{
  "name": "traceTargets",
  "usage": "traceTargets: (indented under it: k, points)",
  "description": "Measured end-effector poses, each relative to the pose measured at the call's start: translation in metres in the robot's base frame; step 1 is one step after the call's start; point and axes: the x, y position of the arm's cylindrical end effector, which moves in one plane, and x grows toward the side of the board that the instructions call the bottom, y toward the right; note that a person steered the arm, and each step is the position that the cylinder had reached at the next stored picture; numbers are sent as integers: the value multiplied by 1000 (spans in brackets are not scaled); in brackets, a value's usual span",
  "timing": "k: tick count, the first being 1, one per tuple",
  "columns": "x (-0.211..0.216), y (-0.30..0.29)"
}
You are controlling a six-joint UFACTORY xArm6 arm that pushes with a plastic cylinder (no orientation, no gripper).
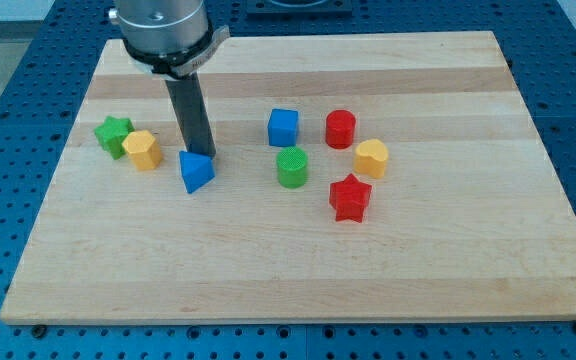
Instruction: Slide blue triangle towards red star
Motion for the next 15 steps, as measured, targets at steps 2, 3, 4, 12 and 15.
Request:
traceTargets:
  k: [2,3,4,12,15]
  points:
    - [35,-4]
    - [35,-23]
    - [35,-50]
    - [56,-14]
    - [73,27]
